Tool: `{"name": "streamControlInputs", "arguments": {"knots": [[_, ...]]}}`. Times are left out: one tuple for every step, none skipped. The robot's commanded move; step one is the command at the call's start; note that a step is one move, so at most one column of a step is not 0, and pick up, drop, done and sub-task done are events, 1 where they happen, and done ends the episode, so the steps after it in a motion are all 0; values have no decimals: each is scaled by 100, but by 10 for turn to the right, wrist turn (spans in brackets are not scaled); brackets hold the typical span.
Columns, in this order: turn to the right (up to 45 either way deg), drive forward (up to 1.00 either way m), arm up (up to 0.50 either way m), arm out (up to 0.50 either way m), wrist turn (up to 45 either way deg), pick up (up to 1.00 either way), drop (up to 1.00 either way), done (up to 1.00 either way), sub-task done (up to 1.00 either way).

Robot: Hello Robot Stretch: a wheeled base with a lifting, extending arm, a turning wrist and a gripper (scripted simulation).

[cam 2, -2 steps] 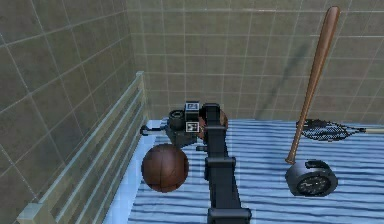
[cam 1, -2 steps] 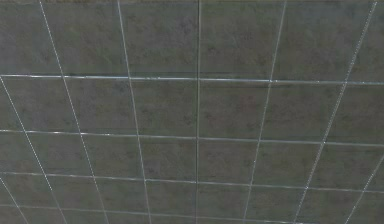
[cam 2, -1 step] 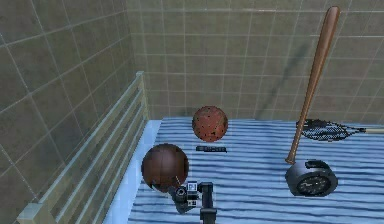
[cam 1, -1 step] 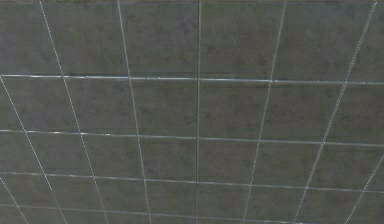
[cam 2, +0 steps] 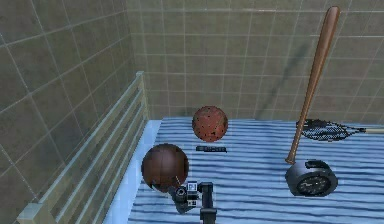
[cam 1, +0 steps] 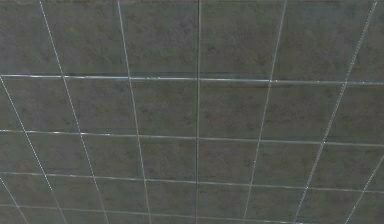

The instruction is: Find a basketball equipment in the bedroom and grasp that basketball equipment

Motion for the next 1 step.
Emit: {"name": "streamControlInputs", "arguments": {"knots": [[0, 0, 10, 0, 0, 0, 0, 0, 0]]}}
